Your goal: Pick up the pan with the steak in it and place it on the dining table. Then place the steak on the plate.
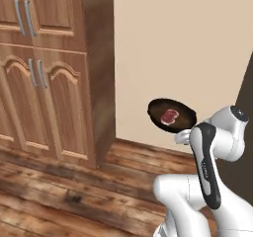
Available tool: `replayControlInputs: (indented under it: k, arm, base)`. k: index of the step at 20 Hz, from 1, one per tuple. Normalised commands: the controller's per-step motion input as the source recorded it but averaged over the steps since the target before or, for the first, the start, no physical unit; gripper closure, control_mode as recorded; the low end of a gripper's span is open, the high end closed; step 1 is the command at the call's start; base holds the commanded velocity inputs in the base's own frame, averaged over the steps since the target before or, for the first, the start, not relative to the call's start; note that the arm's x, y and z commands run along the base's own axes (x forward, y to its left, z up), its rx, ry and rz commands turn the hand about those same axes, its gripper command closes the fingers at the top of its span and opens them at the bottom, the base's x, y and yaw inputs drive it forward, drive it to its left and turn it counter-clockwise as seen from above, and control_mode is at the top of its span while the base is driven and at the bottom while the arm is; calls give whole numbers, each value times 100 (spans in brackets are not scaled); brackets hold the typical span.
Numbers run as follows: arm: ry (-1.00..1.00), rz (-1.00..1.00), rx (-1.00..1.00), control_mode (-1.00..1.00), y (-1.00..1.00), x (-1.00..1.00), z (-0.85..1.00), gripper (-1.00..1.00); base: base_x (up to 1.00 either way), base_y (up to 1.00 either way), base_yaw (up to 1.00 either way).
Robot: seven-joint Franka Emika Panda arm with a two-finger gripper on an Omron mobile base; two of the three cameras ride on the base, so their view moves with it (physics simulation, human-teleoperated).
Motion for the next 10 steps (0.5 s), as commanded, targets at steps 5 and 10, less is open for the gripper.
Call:
replayControlInputs:
  k: [5, 10]
  arm:
    - [0, 0, 0, 100, 0, 0, 0, 100]
    - [0, 0, 0, 100, 0, 0, 0, 100]
  base:
    - [-5, 0, 46]
    - [-4, 0, 46]
